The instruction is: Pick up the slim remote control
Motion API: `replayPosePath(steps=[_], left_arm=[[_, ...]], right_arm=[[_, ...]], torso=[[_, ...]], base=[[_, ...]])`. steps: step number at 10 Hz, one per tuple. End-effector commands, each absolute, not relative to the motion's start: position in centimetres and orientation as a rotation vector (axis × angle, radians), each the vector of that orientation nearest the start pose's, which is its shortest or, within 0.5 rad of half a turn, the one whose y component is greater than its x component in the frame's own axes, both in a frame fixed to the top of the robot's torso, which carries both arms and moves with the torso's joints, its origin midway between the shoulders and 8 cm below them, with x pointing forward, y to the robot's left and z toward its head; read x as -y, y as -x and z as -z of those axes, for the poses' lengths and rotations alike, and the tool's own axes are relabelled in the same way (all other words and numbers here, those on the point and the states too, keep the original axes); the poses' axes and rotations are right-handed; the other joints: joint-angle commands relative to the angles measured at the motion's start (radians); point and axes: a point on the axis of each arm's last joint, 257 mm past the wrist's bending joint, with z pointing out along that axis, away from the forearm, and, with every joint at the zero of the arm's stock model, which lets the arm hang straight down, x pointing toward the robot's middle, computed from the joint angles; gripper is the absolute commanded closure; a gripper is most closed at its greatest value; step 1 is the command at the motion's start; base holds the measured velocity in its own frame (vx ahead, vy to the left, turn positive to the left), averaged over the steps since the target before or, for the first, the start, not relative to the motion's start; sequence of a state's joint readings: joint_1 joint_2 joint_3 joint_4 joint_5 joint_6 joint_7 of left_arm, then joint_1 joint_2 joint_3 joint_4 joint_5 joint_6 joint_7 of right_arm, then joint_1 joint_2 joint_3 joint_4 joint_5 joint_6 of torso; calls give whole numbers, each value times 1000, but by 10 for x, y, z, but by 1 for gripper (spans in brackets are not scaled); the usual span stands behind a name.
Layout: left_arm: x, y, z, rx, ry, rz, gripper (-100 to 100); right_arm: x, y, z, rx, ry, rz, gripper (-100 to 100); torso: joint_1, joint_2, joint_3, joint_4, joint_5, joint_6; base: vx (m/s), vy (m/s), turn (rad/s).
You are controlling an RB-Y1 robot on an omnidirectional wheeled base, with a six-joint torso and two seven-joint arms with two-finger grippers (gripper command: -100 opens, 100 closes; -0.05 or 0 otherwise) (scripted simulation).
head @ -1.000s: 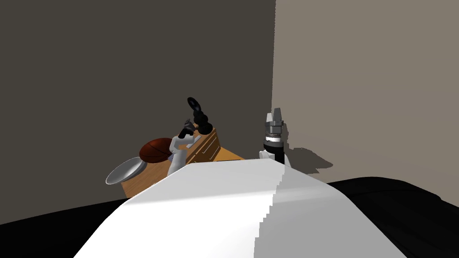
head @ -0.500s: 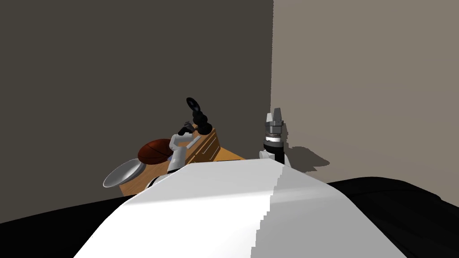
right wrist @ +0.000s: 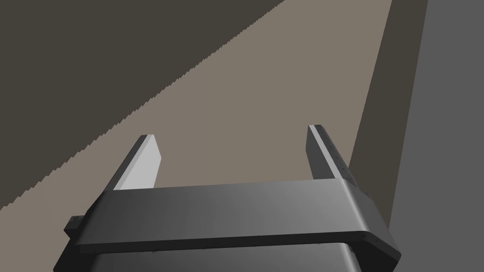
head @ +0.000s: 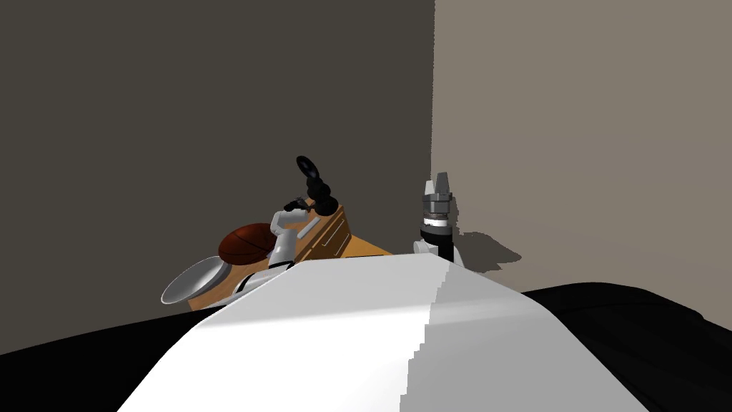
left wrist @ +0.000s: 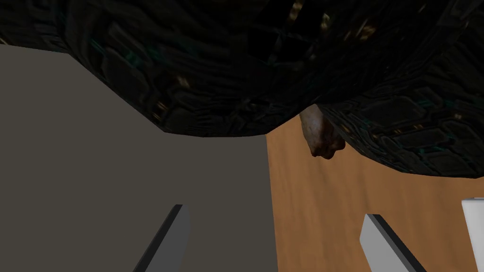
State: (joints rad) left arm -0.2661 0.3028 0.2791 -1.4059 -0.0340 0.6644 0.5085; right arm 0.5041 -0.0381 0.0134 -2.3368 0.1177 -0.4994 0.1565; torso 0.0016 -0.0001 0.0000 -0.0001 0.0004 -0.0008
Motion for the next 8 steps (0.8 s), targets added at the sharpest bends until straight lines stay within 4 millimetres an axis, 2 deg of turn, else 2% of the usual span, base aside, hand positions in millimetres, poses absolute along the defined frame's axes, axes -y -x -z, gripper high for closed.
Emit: replayPosePath(steps=[1, 2, 3, 4, 8], left_arm=[[-466, -563, 277, -955, 1996, 815, -100], [-468, -555, 293, -966, 2040, 771, -100], [-473, -560, 290, -933, 2081, 769, -100], [-475, -552, 306, -944, 2122, 727, -100], [-482, -544, 326, -892, 2274, 648, -100]], right_arm=[[254, -335, -46, -702, -454, -1105, 0], [254, -335, -46, -702, -454, -1105, 0], [254, -335, -46, -702, -454, -1105, 0], [254, -335, -46, -702, -454, -1105, 0], [254, -335, -46, -702, -454, -1105, 0]], torso=[[0, 0, 0, 0, 0, 0], [1, 0, 0, 0, 0, 0], [0, 0, 0, 0, 0, 0], [1, 0, 0, 0, 0, 0], [0, 0, 0, 0, 0, 0]], base=[[-1, 34, -52], [-1, 31, -26], [0, 29, -39], [1, 25, -30], [1, 19, -30]])
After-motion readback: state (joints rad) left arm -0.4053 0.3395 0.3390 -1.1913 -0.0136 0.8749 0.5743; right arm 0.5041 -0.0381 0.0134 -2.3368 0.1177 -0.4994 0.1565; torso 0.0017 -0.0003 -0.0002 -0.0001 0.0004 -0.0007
